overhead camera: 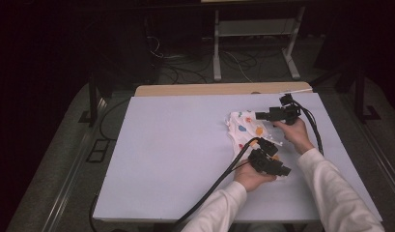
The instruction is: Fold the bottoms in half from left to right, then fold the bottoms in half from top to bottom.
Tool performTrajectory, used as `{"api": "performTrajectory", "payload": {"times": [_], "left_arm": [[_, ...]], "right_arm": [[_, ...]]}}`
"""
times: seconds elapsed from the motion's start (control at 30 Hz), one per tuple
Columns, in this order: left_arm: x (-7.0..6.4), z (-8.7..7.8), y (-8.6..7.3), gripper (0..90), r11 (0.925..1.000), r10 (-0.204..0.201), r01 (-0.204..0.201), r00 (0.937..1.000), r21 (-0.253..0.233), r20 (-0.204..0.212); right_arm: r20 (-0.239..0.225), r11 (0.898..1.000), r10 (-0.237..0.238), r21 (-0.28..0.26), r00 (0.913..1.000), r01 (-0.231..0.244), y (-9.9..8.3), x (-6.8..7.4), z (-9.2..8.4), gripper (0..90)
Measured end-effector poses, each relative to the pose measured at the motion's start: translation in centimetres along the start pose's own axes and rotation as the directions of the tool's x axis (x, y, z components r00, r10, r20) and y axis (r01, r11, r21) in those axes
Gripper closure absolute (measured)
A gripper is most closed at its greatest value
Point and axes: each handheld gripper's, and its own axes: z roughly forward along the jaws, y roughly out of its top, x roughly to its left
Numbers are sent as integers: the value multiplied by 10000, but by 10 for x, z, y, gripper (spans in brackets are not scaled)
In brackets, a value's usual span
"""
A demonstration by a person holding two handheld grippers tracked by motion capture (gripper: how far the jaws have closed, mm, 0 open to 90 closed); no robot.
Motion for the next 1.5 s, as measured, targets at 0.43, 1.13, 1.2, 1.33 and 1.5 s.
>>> {"api": "performTrajectory", "payload": {"times": [0.43,1.13,1.2,1.33,1.5], "left_arm": [[24,-58,14,111,9827,-414,295,9973,-1828,-615],[75,-102,12,0,9791,-670,236,9752,-2021,-2110],[78,-104,13,0,9793,-655,214,9743,-2013,-2154],[87,-108,13,0,9773,-783,304,9715,-2099,-2237],[97,-111,15,0,9800,-870,421,9696,-1943,-2286]], "right_arm": [[-47,9997,-188,-161,9998,187,-9,10,-13,0],[-247,9989,-395,-278,9989,388,-11,18,-19,0],[-251,9989,-387,-258,9989,380,-12,19,-18,0],[-271,9988,-407,-274,9988,399,-11,19,-18,0],[-310,9991,-356,-256,9989,348,-12,17,-17,0]]}}
